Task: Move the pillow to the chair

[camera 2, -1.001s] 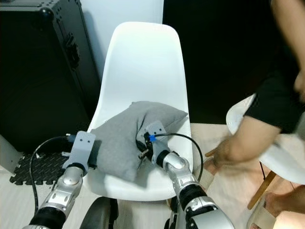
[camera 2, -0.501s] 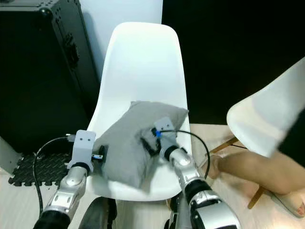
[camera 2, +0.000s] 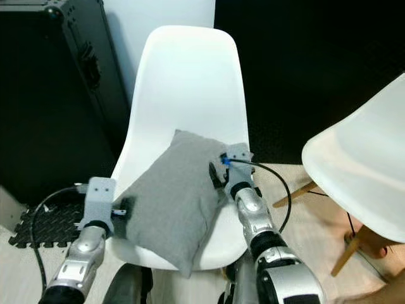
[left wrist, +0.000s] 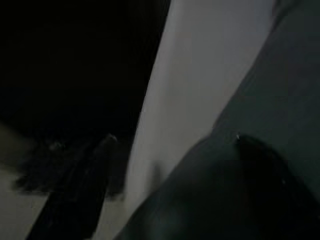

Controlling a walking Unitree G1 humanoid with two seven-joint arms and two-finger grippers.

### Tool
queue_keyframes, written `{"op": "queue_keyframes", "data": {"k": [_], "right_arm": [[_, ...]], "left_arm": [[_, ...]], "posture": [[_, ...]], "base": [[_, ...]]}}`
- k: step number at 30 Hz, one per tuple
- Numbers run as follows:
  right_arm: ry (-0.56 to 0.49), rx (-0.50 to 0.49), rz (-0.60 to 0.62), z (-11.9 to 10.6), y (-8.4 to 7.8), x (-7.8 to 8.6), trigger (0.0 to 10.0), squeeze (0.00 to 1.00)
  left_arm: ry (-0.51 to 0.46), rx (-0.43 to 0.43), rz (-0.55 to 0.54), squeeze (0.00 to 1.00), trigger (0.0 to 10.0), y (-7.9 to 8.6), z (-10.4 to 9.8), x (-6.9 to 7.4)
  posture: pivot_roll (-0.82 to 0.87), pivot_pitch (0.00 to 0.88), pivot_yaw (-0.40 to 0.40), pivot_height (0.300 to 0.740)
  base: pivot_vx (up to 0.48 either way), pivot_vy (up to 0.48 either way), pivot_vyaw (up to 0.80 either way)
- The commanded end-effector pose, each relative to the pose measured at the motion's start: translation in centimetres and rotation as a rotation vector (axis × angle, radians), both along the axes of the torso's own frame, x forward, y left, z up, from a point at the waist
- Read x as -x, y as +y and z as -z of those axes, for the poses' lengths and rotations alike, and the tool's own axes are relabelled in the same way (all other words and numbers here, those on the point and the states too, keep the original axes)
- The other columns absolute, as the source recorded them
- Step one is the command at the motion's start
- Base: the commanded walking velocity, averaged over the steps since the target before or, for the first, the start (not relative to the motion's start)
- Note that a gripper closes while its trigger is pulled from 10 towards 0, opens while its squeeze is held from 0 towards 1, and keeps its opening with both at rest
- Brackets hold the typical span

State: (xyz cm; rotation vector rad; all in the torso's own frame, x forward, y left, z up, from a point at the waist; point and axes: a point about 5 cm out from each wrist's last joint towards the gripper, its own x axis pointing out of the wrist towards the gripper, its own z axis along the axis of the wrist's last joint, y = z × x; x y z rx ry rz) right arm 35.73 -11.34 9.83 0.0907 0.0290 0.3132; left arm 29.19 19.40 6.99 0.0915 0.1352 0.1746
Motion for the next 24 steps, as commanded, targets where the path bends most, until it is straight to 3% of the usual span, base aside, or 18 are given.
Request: {"op": "queue_keyframes", "data": {"k": [1,2,3,6,10,16,24], "right_arm": [[0.006,-0.027,-0.006,0.2,-0.1,0.2,10.0,0.0],[-0.009,-0.045,-0.011,0.1,-0.1,0.4,10.0,0.0],[-0.038,-0.026,-0.041,0.8,0.0,1.6,10.0,0.0],[-0.056,0.006,-0.063,1.4,0.2,2.5,10.0,0.0],[-0.027,-0.002,-0.066,2.5,0.7,3.3,10.0,0.0],[-0.018,-0.005,-0.153,2.7,1.1,3.9,10.0,0.0],[-0.015,0.001,-0.151,2.6,1.3,4.0,10.0,0.0]], "left_arm": [[-0.019,0.032,0.009,0.0,10.0,0.0,-0.1,0.2],[-0.112,0.059,0.049,0.0,10.0,-0.3,-1.5,0.4],[-0.224,0.057,0.108,0.0,10.0,-0.5,-3.5,1.2],[-0.262,0.003,0.123,0.0,10.0,-0.4,-4.1,1.7],[-0.236,-0.037,0.039,0.0,10.0,0.3,-3.6,2.0],[-0.195,0.008,0.106,0.0,10.0,-1.1,-2.9,2.0],[-0.206,0.0,0.116,0.0,10.0,-1.4,-3.1,2.2]], "posture": [[0.1,0.113,-0.068,0.575],[0.1,0.108,-0.068,0.575],[0.09,0.091,-0.063,0.575],[0.09,0.086,-0.062,0.575],[0.1,0.078,-0.062,0.575],[0.1,0.071,-0.064,0.585],[0.1,0.075,-0.065,0.62]], "base": [[0.0,0.0,0.0],[0.0,0.0,0.0],[0.0,0.0,0.0],[0.0,0.0,0.0],[0.0,0.0,0.0],[0.0,0.0,0.0],[0.0,0.0,0.0]]}}
